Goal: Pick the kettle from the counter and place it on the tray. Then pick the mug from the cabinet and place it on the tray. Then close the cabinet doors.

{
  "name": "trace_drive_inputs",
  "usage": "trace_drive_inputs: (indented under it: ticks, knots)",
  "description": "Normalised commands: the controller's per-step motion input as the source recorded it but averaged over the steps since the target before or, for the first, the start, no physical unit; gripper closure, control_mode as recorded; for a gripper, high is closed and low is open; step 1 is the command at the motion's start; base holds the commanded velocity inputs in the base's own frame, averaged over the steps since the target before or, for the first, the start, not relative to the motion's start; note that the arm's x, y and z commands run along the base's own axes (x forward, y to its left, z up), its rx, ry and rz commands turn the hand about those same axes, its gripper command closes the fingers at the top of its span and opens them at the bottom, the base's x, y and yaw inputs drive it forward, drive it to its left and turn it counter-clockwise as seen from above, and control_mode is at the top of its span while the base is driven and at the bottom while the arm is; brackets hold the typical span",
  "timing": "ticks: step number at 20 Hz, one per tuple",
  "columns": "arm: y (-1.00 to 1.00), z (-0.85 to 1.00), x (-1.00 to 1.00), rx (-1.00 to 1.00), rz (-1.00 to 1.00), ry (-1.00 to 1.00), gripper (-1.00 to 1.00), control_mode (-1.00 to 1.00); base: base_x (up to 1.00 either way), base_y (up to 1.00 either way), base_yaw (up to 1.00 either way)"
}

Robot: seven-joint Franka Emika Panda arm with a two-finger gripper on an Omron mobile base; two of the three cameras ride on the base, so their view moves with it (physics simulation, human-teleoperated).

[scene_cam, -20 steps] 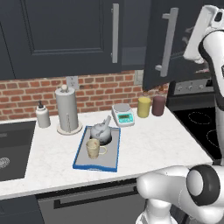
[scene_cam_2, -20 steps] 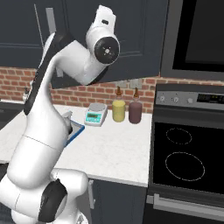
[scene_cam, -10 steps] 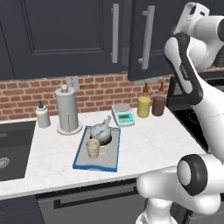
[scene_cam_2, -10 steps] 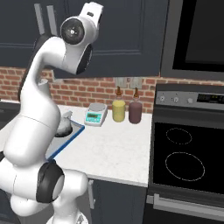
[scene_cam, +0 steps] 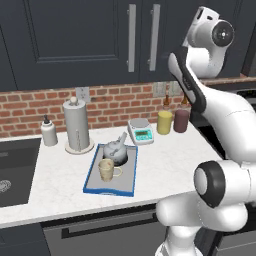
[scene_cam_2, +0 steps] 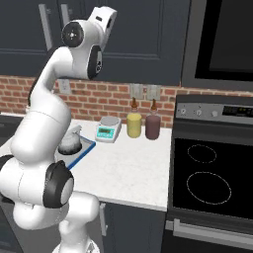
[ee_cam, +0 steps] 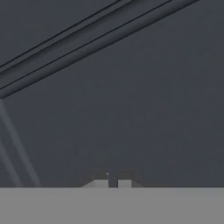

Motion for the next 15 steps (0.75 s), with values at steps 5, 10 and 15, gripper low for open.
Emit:
trace_drive_inputs:
  ticks: [5,10,15]
  knots:
    - [-0.2,-0.33,0.77,0.0,0.0,0.12,1.0,-1.0,0.0,0.0,0.0]
    - [-0.27,-0.35,0.66,0.0,0.0,0.07,1.0,-1.0,0.0,0.0,0.0]
    - [-0.29,-0.71,0.34,0.0,0.0,-0.01,1.0,-1.0,0.0,0.0,0.0]
